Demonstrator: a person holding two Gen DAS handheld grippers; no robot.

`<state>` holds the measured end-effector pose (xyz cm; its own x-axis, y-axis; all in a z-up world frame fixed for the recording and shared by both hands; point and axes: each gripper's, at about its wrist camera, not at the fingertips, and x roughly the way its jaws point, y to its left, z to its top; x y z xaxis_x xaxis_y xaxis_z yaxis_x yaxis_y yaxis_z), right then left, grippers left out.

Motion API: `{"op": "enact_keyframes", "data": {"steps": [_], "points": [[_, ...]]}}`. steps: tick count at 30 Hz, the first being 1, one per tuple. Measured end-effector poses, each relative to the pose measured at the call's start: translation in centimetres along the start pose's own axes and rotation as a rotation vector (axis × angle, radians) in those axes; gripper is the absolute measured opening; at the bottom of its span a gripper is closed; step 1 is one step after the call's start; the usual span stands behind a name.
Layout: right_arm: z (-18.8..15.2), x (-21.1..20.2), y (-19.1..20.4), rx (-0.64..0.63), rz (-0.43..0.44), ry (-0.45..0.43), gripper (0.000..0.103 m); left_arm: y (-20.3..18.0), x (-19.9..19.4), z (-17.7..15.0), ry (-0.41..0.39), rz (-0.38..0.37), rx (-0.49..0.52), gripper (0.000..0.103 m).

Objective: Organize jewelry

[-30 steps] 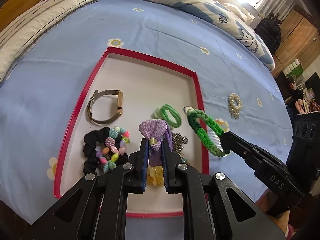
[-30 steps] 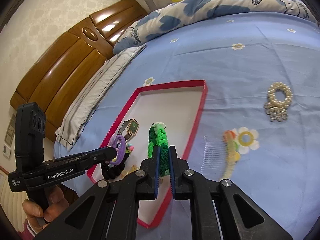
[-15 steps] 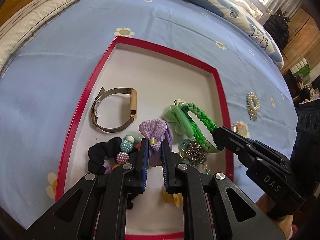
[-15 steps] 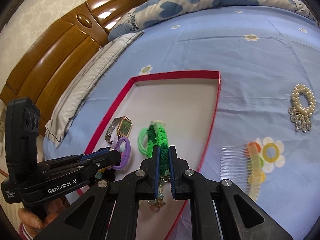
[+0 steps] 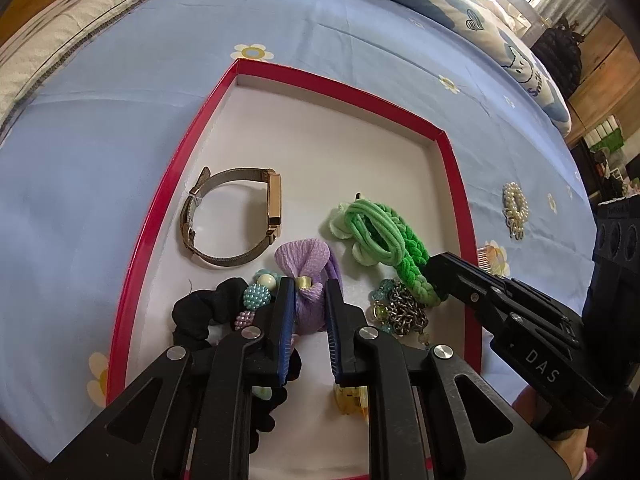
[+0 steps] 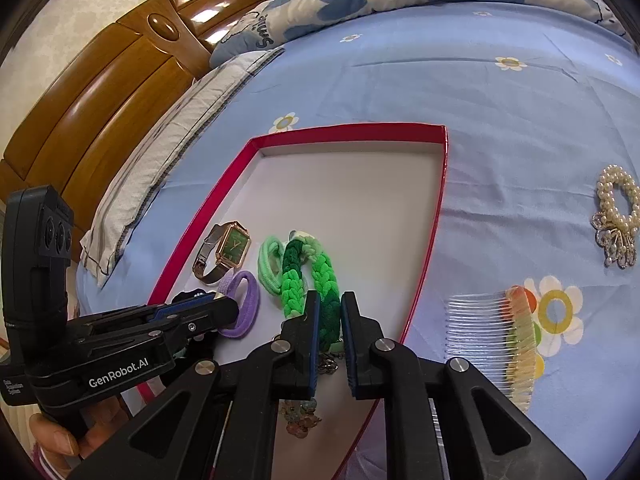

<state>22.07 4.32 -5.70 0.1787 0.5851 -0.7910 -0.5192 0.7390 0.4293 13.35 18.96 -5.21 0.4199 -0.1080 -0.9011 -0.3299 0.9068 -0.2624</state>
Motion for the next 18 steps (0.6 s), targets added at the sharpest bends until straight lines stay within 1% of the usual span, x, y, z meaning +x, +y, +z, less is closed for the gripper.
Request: {"op": "enact_keyframes", "data": {"steps": [4,5,7,9,14,16,18], "points": [[0.1,0.1,-0.1,0.005,0.004,0.003,0.015,-0.1,0.0,0.0,0.003,0.002,0.000,0.014],[0.0,0.0,-0.1,0.007,0.006,0.003,0.015,-0.1,0.0,0.0,0.004,0.003,0.001,0.016],[0.1,0.0,-0.2,0.012,0.010,0.003,0.021,-0.2,0.0,-0.1,0.003,0.007,0.001,0.019],[0.1,-0.1,-0.2,0.014,0.013,0.002,0.025,-0.4,0.0,-0.1,0.004,0.014,0.005,0.020],[0.1,-0.7,-0.2,0.017,0.020,-0.008,0.029,-0.6,-0.1,-0.1,0.004,0.014,0.008,0.027],[0.1,-1.0,-0.2,0.019,0.024,-0.015,0.035,-0.6,-0.2,-0.1,0.003,0.014,0.009,0.028],[0.1,-1.4,-0.2,0.022,0.029,-0.024,0.036,-0.7,-0.3,-0.2,0.001,0.014,0.010,0.029]]}}
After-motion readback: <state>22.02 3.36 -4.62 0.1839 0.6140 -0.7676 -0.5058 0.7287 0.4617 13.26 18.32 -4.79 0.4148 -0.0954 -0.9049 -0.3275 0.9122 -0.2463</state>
